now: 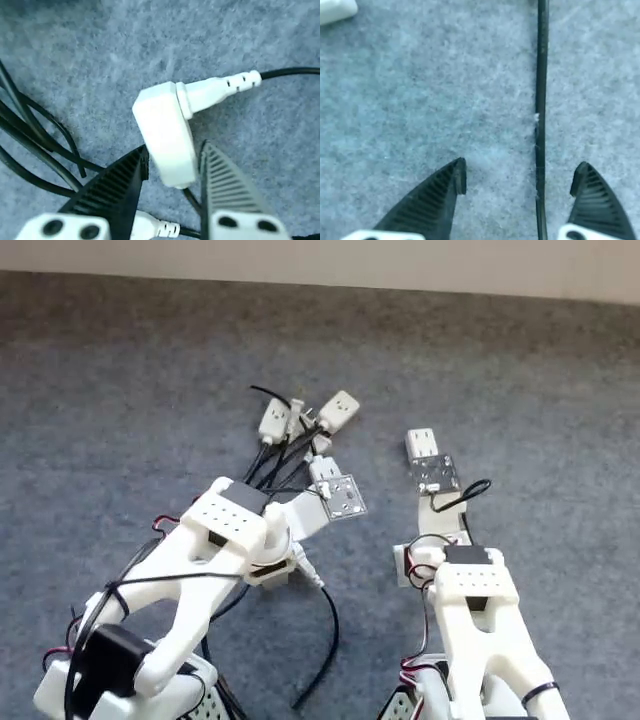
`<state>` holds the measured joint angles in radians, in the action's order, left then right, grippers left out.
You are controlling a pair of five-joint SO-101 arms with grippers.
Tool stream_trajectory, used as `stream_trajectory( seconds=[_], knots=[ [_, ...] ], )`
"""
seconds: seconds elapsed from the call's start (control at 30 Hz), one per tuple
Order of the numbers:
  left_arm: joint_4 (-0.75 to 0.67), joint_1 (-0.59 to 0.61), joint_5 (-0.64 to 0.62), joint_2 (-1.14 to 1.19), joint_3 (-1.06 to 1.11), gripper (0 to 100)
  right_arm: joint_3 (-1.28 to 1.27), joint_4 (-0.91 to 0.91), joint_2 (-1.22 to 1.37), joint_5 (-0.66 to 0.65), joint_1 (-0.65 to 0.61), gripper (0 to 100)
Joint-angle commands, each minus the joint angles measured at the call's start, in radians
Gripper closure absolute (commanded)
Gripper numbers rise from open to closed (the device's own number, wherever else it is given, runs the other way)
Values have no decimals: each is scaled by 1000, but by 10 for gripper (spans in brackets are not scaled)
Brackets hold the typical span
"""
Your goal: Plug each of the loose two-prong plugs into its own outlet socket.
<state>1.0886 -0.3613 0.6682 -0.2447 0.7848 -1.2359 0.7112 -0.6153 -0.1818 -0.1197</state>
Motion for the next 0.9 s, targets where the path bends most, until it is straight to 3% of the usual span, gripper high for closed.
stream_trajectory(
  seconds=[0.0,0.13,0.23,0.37,0.6,0.87],
  knots=[
    [-12,33,29,39,-13,896,4,-15,-35,-2,7,675],
    [-6,33,64,65,-25,999,4,-16,-35,-2,7,675],
    [32,64,66,65,-94,996,1,-48,-25,-2,7,675],
    [187,133,63,65,-309,996,-12,-51,-27,-2,7,675],
    [422,401,63,156,-895,996,-33,-68,-35,-2,5,675],
    [489,762,66,653,-1563,996,-35,-68,-35,-2,4,675]
  ],
)
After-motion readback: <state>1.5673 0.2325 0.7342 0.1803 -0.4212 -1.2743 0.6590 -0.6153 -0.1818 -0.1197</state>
